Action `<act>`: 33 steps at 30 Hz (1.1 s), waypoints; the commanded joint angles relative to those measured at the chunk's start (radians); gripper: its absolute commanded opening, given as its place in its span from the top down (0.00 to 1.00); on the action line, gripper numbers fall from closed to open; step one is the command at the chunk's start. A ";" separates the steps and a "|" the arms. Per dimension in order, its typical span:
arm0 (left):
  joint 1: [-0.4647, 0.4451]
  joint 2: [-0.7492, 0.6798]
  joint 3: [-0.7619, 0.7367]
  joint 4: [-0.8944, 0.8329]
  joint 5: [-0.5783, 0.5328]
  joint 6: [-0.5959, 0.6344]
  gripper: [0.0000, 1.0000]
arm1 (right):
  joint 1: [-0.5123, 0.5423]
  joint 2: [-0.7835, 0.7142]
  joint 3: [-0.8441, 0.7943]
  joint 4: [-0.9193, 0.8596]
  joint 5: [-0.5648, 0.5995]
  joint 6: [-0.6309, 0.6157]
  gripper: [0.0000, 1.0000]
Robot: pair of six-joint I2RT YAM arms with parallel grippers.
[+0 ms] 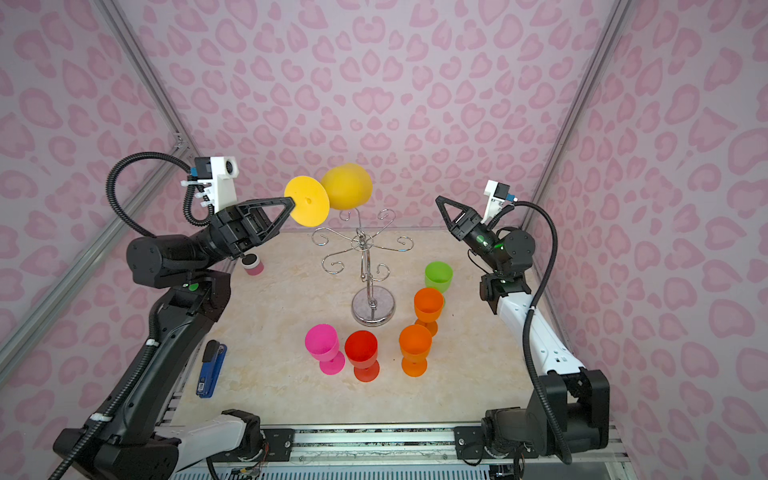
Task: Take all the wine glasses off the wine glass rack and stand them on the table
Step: 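Raise the yellow glass with the left gripper while the right gripper approaches its bowl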
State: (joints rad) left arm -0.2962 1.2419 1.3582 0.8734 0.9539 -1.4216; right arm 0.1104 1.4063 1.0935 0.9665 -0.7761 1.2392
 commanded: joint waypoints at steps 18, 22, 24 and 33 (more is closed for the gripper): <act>-0.111 0.273 -0.050 0.722 -0.206 -0.492 0.98 | 0.103 0.107 0.029 0.428 -0.054 0.222 0.62; -0.118 0.295 -0.042 0.722 -0.216 -0.496 0.98 | 0.113 0.111 0.030 0.453 -0.052 0.232 0.62; -0.120 0.301 -0.037 0.722 -0.217 -0.496 0.98 | 0.112 0.110 0.024 0.477 -0.050 0.241 0.62; -0.123 0.326 -0.028 0.722 -0.228 -0.502 0.98 | 0.113 0.108 0.010 0.564 -0.041 0.275 0.62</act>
State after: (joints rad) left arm -0.4175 1.5589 1.3182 1.5494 0.7425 -1.9263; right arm 0.2226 1.5177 1.1084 1.4631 -0.8146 1.5028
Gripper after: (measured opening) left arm 0.065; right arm 0.383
